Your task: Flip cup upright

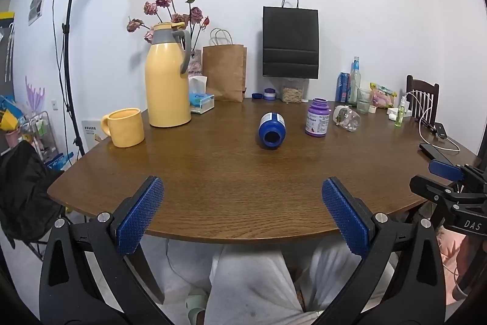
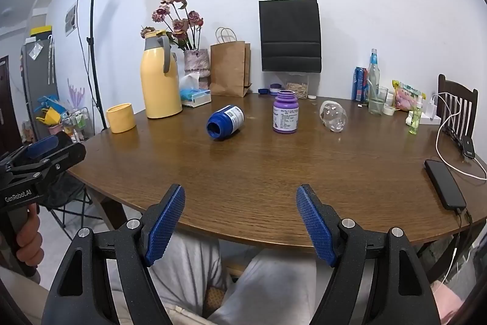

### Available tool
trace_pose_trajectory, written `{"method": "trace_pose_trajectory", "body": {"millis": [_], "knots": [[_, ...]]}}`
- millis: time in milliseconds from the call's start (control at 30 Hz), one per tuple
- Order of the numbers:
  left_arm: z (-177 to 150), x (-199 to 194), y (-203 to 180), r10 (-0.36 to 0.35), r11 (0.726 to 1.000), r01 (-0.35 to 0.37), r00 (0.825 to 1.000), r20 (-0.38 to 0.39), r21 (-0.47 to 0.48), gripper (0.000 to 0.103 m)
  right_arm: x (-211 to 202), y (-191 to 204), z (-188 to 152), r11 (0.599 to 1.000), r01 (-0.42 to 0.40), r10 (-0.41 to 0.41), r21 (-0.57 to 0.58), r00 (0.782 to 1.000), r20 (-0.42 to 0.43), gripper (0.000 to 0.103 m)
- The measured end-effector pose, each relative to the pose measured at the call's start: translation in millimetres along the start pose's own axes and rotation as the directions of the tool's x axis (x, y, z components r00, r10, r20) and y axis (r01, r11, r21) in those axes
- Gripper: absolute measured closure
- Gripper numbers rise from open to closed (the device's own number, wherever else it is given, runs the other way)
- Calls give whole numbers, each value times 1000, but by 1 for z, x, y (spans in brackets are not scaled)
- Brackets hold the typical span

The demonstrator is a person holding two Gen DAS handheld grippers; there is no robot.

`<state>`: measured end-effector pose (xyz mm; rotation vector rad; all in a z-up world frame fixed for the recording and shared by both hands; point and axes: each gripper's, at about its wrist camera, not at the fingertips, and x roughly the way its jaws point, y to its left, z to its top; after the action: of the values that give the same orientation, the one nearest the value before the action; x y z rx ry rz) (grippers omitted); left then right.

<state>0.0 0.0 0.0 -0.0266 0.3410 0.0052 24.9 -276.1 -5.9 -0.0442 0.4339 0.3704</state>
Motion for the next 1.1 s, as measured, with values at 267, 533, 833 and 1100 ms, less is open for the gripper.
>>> {"method": "trace_pose_trajectory", "body": {"millis": [267,533,833,1100], "knots": [[0,1,1,-4,1000,4,1000,-9,-4,0,0,2,-1,1000,0,0,1,1000,-1,23],[0,-1,-1,-6,1000,6,1000,-1,5,0,0,2,0,1000,3,-3,-1,1000,-1,23],[-3,-2,-3,-3,1000,3,1000,-8,3,0,0,8,-2,1000,-1,1,1,1000,1,23],[-2,2,-2,-3,1000,3,1000,-13,-2,0,2,5,-2,1000,-3,3,4,1000,0,23]]}}
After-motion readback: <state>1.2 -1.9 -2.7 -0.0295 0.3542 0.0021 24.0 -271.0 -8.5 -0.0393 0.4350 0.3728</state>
